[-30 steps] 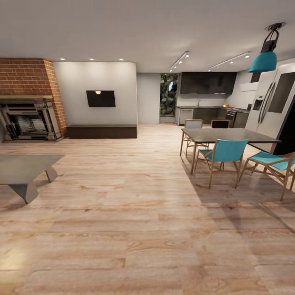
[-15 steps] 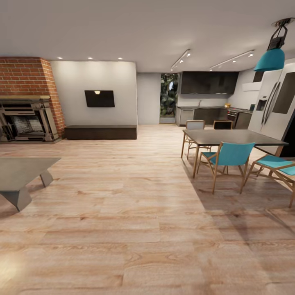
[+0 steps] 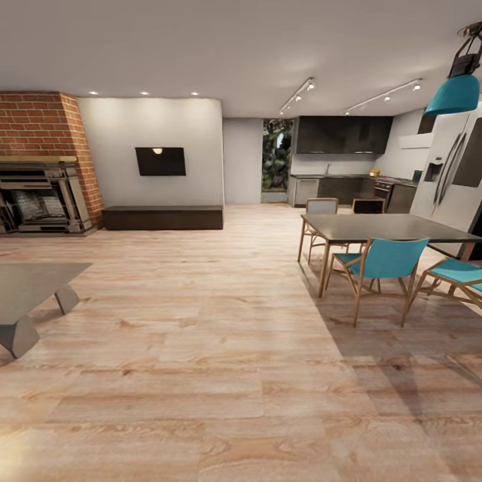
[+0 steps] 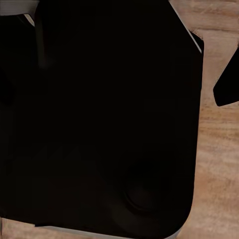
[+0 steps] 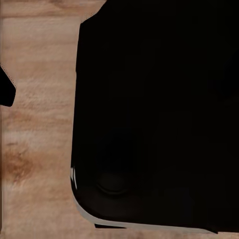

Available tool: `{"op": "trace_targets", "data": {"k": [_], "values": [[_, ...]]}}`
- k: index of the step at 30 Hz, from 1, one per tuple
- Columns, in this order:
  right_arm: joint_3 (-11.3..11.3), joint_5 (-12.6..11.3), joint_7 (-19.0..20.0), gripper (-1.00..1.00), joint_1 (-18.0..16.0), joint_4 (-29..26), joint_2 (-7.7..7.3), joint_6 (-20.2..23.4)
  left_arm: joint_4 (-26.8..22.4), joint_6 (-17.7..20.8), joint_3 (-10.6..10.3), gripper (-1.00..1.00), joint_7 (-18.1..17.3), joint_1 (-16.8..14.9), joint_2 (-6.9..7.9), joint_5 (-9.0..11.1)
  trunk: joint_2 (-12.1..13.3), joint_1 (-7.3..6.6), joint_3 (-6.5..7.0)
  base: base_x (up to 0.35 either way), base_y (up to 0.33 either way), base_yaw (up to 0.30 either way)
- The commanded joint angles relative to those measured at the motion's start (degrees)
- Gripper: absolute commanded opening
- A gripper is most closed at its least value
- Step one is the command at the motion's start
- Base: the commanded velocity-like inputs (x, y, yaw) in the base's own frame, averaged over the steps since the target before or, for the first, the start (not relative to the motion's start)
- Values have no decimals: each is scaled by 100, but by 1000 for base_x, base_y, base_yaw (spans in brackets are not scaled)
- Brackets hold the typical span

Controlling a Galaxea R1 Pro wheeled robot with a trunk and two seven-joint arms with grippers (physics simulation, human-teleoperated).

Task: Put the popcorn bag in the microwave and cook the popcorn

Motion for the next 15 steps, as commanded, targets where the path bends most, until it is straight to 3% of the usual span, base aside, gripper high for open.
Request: {"op": "trace_targets", "data": {"k": [1, 12, 15], "values": [[-4, 2, -16, 100, -1, 1, 0, -18, -7, 6, -3, 100, 3, 2, -1, 36, -2, 3, -4, 322, 0, 0], [-11, -1, -18, 100, -1, 1, 3, -17, -7, 19, -7, 100, 3, 2, 7, 36, -2, 3, -4, 322, 0, 2], [-4, 1, -17, 100, -1, 1, -2, -25, -7, 19, -7, 100, 4, 2, 8, 36, -2, 3, -4, 322, 0, 139]]}}
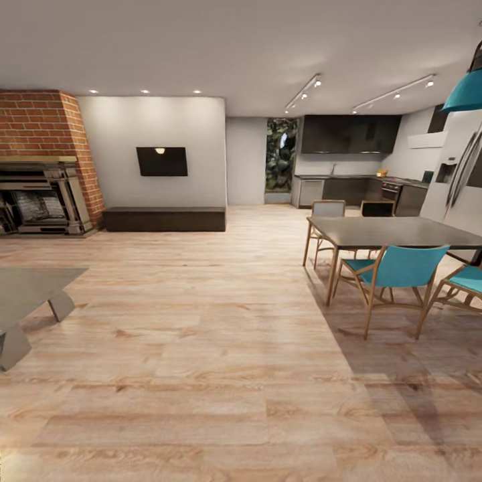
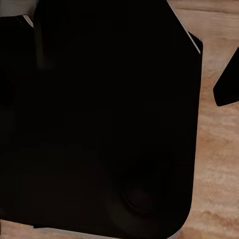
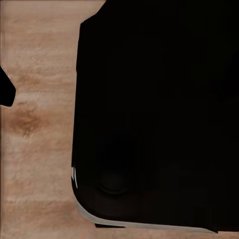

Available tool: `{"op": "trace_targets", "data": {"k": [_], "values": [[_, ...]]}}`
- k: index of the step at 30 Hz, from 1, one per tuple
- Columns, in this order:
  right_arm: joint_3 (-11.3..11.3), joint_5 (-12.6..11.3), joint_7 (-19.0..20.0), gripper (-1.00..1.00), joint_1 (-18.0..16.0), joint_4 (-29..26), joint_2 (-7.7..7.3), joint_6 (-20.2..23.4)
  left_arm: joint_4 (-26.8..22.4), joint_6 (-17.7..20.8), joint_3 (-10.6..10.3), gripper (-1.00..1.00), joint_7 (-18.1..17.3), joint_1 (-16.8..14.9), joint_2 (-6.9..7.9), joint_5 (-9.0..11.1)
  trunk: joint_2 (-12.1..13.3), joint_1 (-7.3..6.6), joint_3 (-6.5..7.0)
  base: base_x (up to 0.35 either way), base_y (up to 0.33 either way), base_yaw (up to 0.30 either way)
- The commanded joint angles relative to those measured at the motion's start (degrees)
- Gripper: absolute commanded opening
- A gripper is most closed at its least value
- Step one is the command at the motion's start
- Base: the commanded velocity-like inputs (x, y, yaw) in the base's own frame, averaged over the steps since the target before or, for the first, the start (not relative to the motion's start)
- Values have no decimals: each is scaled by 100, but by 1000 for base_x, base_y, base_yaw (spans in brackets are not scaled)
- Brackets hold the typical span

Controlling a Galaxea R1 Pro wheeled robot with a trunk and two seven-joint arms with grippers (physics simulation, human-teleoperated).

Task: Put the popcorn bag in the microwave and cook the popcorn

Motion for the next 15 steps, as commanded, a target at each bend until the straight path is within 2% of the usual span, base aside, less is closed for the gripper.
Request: {"op": "trace_targets", "data": {"k": [1, 5, 15], "values": [[3, 2, -21, 100, -1, 1, 2, -14, -8, -5, 1, 100, 4, 2, -1, 37, -2, 3, -4, 322, 0, 231], [4, 7, -16, 100, -1, 1, 0, -6, -8, -9, 6, 100, 4, 2, -4, 37, -2, 3, -4, 322, 0, 209], [-5, 2, -18, 100, -1, 1, -2, -21, -15, 6, -8, 100, -19, 2, -4, 3, -2, 3, -4, 323, 0, 6]]}}
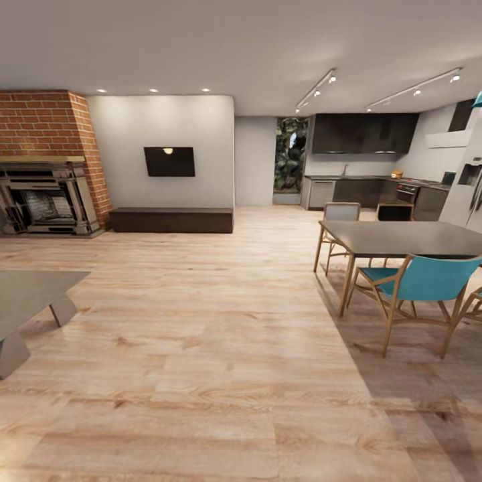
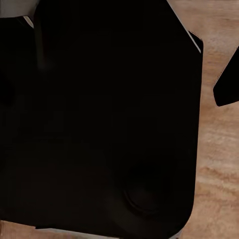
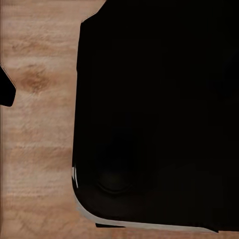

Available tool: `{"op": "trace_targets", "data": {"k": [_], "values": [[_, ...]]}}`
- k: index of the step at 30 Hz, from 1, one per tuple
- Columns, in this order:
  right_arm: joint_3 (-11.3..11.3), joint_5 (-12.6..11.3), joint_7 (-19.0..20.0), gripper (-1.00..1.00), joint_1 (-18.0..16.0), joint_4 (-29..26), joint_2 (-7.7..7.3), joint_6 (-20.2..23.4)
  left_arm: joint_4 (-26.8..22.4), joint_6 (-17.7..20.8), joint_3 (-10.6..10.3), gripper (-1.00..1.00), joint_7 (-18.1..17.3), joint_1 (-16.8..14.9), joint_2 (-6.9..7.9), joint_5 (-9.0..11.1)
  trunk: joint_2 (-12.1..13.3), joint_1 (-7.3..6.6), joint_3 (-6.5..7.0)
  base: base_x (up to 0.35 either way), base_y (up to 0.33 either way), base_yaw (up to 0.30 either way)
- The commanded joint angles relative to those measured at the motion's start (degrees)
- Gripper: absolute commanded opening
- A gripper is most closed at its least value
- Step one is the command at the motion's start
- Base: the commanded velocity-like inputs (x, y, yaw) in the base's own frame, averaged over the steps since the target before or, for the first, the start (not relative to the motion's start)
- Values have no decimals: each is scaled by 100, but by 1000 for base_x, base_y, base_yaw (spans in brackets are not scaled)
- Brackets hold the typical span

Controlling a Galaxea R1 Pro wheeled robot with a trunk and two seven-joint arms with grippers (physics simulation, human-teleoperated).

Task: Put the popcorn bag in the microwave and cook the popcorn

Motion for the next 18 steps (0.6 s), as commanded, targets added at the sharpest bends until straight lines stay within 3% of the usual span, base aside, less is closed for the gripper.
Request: {"op": "trace_targets", "data": {"k": [1, 18], "values": [[1, 4, -17, 100, -1, 1, 2, -19, -8, 2, 0, 100, 0, 2, 0, 37, -2, 3, -4, 325, 0, 0], [2, 28, -16, 100, -1, -4, 2, -24, -17, -4, 8, 100, -36, 2, -7, 32, -2, 3, -4, 329, 0, 0]]}}
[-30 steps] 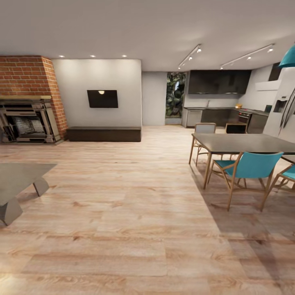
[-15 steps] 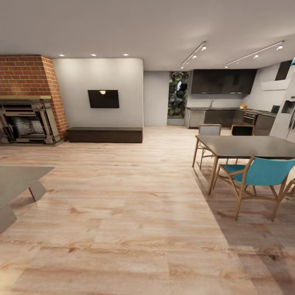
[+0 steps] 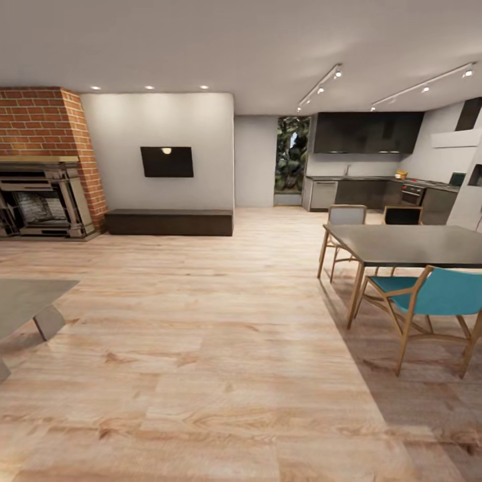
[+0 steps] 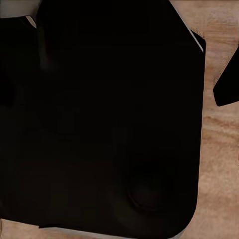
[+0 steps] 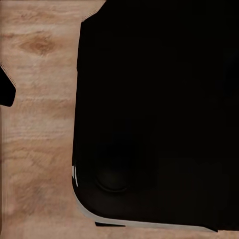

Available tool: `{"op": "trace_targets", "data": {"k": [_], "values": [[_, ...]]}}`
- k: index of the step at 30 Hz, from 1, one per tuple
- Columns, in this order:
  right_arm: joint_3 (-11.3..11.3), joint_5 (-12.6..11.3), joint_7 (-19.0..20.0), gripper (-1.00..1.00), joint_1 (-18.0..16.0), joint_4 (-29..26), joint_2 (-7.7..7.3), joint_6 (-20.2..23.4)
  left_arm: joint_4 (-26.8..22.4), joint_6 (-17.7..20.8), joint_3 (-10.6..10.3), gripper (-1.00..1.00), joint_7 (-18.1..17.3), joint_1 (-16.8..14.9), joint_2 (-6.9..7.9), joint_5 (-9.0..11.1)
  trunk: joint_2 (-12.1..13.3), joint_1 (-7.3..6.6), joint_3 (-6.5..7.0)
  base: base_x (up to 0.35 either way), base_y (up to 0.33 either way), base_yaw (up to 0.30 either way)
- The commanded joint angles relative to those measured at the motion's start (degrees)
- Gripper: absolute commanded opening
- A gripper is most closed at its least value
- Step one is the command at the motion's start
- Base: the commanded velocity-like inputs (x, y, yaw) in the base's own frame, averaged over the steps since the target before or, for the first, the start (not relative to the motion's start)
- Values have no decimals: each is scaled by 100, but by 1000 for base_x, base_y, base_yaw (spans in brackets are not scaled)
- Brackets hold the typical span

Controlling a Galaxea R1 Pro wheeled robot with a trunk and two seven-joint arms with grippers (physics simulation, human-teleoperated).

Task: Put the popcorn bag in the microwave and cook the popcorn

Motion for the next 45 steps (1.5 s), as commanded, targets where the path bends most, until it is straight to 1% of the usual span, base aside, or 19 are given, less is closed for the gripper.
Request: {"op": "trace_targets", "data": {"k": [1, 10, 36, 45], "values": [[0, 4, -17, 100, -1, 3, 2, -16, -7, -10, 1, 100, -2, 2, -5, 43, -2, 4, -4, 332, 0, 0], [1, 4, -17, 100, -1, 4, 2, -16, -7, -21, 2, 100, 15, 2, -27, 32, -2, 4, -4, 332, 0, 0], [0, 4, -17, 100, -1, 4, 2, -16, -7, -33, 3, 100, 41, 2, -18, 52, -2, 4, -4, 331, 0, 0], [-42, -32, -17, 100, -1, 5, 2, -15, -7, -36, 11, 100, 47, 2, -19, 52, -2, 4, -4, 331, 0, 0]]}}
